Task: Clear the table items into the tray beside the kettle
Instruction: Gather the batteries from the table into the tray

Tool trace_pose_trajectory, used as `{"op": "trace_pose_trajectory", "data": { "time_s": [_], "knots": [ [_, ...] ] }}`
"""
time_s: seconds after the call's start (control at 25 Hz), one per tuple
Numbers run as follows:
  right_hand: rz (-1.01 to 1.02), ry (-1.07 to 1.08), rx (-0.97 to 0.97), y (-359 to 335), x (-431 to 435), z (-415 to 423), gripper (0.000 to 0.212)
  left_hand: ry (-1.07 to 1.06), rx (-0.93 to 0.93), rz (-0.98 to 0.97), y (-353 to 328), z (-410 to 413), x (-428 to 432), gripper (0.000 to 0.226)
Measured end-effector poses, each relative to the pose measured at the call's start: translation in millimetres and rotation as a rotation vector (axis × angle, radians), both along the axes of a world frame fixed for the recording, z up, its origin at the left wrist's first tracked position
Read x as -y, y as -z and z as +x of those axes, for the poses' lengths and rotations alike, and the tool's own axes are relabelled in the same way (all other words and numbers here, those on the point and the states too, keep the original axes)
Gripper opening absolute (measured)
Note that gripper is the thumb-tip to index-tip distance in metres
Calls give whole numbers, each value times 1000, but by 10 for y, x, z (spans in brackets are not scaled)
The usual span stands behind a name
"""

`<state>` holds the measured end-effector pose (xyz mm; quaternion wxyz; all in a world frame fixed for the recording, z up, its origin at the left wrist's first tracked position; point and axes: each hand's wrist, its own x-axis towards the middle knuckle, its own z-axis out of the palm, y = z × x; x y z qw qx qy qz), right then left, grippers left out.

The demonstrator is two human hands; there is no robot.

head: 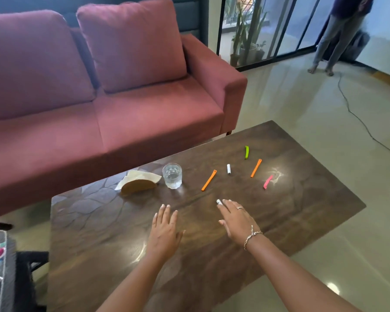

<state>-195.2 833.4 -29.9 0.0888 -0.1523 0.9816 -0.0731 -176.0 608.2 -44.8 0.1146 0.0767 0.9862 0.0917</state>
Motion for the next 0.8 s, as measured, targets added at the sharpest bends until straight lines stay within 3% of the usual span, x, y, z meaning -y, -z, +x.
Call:
{"op": "trace_pose_trajectory", "data": {
  "time_s": [0.32, 0.48, 0.8],
  "knots": [
    [111, -47, 124, 250, -799, -979, 34, 191, 123, -126, 221, -428, -395, 50],
    [225, -220, 185, 448, -1186, -1637, 40, 445, 176, -207, 383, -614, -809, 40],
    [424, -659, 204, 1067, -1472, -2722, 29, 432, 351, -288, 904, -1362, -1646, 40]
  ]
}}
